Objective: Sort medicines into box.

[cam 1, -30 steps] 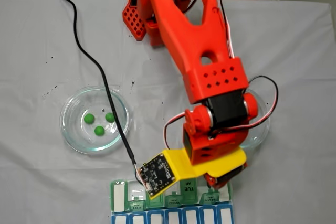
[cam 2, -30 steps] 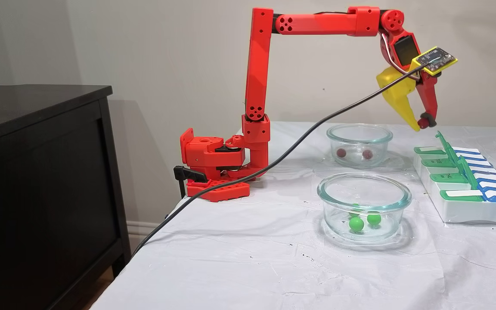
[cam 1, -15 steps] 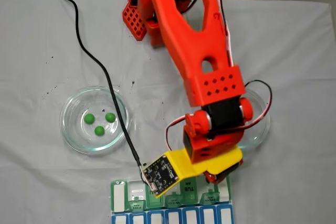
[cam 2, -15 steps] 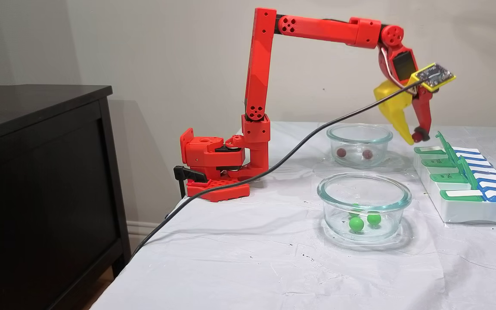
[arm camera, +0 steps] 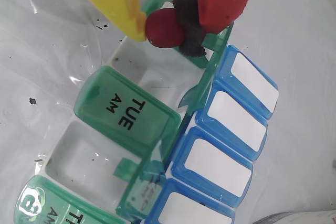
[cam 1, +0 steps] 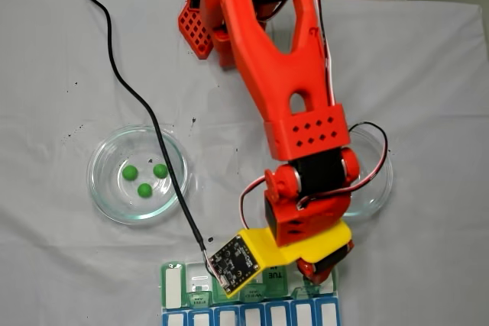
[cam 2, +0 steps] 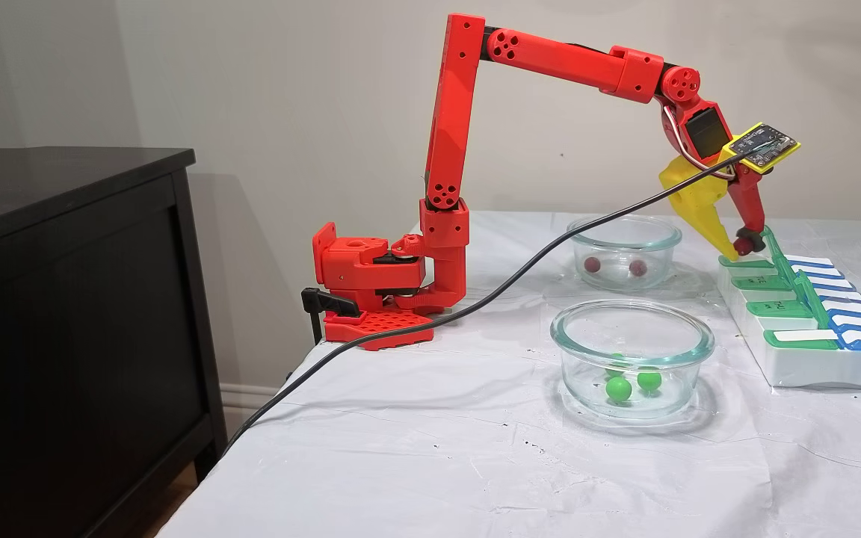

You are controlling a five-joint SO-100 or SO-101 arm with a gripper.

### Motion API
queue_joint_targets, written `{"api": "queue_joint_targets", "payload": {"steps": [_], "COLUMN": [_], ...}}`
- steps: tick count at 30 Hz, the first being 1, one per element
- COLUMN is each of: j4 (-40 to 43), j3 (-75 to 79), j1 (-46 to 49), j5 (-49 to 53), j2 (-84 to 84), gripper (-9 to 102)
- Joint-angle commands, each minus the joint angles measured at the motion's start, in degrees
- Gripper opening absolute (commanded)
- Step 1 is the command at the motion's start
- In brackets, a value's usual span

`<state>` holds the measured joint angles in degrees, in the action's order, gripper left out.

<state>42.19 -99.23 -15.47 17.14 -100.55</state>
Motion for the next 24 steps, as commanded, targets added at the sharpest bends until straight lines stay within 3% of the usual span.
{"api": "queue_joint_targets", "payload": {"steps": [1, 3, 9, 14, 16, 24], "j4": [-1.67, -2.64, -2.99, 1.49, 6.15, 30.67], "j3": [0.79, 0.09, -0.35, 0.62, 2.99, 20.48], "j1": [0.35, 0.44, 0.53, -0.09, -0.26, -1.67], "j5": [0.79, -0.18, 0.53, 1.32, 1.49, 1.05], "j2": [-1.85, -1.49, -2.11, -4.83, -6.06, -6.77], "gripper": [9, 20, 19, 18, 0, 0]}}
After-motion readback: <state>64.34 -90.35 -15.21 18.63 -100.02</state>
